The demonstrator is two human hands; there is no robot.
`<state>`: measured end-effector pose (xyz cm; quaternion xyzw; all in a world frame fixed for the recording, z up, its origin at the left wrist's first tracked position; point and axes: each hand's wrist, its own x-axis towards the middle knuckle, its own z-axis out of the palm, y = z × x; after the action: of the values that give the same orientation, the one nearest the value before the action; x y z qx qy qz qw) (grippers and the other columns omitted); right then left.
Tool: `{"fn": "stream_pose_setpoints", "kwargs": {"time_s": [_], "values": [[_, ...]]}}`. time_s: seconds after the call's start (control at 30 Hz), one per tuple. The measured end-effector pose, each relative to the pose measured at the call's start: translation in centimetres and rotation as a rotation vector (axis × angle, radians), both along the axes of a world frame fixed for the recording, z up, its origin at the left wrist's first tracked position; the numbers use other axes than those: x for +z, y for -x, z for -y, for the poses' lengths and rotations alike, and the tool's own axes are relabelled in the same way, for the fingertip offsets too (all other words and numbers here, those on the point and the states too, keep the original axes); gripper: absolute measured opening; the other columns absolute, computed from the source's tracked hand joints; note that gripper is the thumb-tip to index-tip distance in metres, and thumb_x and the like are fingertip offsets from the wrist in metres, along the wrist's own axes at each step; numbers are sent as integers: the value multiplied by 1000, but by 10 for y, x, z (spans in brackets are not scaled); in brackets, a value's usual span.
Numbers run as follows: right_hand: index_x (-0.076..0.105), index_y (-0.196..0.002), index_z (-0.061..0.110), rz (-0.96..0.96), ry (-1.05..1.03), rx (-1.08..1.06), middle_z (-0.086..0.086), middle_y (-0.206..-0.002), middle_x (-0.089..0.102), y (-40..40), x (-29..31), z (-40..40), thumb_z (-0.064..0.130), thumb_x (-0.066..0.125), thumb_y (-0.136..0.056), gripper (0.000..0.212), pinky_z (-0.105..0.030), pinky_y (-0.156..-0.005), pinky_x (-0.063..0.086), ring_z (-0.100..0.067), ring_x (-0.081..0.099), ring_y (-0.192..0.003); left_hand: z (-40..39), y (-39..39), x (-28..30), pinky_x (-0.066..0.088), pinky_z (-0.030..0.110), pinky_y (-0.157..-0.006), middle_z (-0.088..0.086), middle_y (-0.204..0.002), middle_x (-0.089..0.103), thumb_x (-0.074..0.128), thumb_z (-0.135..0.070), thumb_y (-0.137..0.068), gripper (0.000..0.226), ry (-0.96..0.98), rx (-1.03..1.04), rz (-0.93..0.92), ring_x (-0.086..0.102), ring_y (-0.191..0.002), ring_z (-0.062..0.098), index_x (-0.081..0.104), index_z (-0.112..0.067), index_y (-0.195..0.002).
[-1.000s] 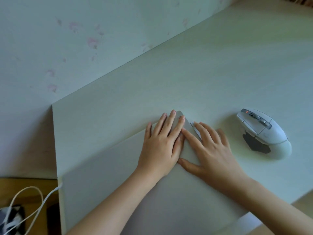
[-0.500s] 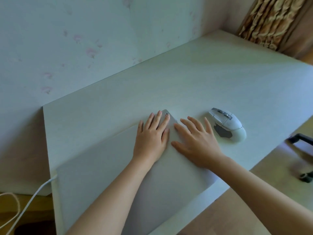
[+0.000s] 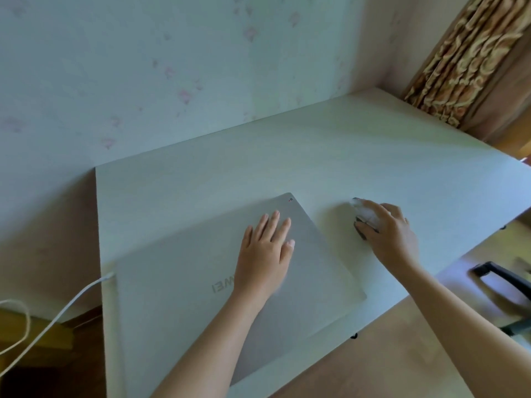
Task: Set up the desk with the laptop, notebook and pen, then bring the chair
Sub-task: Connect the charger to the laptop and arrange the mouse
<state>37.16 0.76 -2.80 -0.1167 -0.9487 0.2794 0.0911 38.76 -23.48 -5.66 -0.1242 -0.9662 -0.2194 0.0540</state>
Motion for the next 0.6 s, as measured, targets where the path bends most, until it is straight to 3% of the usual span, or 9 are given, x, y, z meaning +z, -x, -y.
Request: {"fn": "stream_pose_setpoints", "kwargs": {"time_s": [0.1,0.13,0.2,0.3,0.47,0.6], "values": [[54,-127,30,-40,815,-49,-5,-117,61,4,16,19,27,60,-89,38,-32,-80,49,-23,63,-98,-4,1,14,14,40,-117,-10,-155,27,25,-55,-88,62,-309,96,24,17,-143,5,36,-29,-143],[55,-126,28,24,1072,-51,-5,-113,64,4,22,27,29,53,-93,33,-33,-77,50,-24,65,-93,-9,2,22,17,38,-117,-10,-154,28,31,-56,-88,60,-412,102,8,18,-143,4,36,-31,-143],[61,-117,25,201,1381,9,-5,-105,68,2,32,41,32,41,-95,30,-34,-71,52,-24,67,-87,-25,8,43,17,33,-115,-11,-155,25,45,-54,-89,59,-500,43,-33,15,-143,2,33,-35,-143],[70,-101,21,341,1590,129,-4,-98,71,2,35,53,28,51,-83,27,-30,-70,54,-18,68,-88,-52,21,65,11,32,-113,-17,-157,16,55,-53,-87,65,-458,-42,-15,6,-144,1,28,-39,-144],[69,-106,22,372,1717,218,-6,-107,67,3,31,52,38,56,-76,37,-37,-83,44,-20,63,-96,-68,35,63,5,37,-117,-17,-157,14,56,-56,-85,58,-414,27,57,0,-144,2,40,-41,-138],[71,-103,24,354,1651,281,-6,-102,70,1,30,42,32,35,-94,38,-38,-80,47,-20,65,-93,-80,33,59,4,34,-116,-18,-157,16,49,-49,-92,45,-429,51,24,2,-144,2,44,-42,-136]]}}
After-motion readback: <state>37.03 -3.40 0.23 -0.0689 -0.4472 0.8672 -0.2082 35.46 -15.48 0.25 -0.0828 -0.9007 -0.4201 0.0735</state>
